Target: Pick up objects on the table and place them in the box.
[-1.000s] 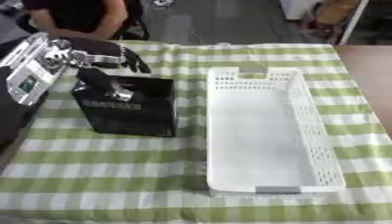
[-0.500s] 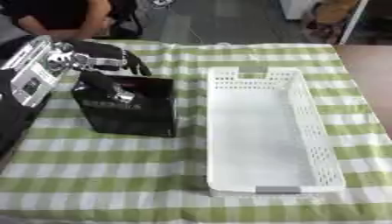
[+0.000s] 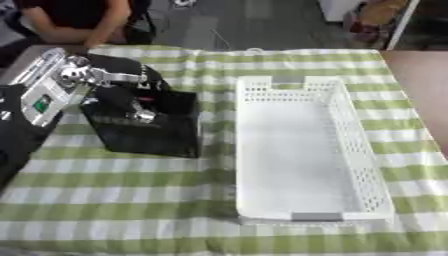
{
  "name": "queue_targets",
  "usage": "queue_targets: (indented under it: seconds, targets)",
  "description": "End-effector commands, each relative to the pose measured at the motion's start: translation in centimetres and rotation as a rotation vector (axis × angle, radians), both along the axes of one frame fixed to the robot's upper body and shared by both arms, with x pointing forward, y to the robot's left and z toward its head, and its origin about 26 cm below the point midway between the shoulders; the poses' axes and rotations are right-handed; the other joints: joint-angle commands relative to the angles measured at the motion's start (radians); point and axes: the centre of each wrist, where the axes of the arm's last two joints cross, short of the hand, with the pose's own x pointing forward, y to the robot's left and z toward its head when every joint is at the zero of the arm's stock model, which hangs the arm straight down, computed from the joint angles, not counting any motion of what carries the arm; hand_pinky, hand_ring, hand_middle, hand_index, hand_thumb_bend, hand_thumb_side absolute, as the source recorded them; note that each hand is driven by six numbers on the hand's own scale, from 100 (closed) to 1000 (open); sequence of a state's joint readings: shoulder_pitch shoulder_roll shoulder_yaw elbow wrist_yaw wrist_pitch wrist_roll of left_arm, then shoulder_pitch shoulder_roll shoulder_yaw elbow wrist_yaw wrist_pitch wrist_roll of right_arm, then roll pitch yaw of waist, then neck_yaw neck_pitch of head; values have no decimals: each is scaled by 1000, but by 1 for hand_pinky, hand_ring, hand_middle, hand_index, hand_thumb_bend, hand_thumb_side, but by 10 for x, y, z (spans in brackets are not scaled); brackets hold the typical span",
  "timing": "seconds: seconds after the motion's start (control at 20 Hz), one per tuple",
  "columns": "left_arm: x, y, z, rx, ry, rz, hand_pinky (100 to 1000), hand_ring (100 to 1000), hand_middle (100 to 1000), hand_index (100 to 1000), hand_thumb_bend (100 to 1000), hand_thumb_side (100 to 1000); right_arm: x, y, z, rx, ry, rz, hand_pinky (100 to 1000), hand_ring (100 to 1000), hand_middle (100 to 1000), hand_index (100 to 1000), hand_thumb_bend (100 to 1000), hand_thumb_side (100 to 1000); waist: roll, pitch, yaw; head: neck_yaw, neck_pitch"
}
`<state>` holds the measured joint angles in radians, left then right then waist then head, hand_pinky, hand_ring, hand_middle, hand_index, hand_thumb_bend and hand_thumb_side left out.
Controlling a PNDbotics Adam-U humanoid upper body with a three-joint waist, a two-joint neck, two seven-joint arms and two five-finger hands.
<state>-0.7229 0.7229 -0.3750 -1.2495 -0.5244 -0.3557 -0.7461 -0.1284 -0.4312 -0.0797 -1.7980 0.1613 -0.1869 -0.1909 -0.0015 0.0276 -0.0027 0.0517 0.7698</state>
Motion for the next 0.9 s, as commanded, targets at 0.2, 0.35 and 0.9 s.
queue_targets:
  seconds: [0.2,0.35,0.9]
  targets:
    - [1,2,5,57,16,-52,858,823,847,933,1000,813,0,-2,6,-12,-17,1,842,863,790,925,325,637,0,-8,0,-5,0]
    - [2,1,4,65,16,-56,863,826,844,931,1000,778,0,-2,6,-11,-17,1,842,863,790,926,313,645,0,-8,0,-4,0]
    - [8,-1,-4,186,29,-67,905,855,838,930,1000,727,0,-2,7,-12,-18,5,842,863,791,926,309,646,3,-7,-3,-3,0]
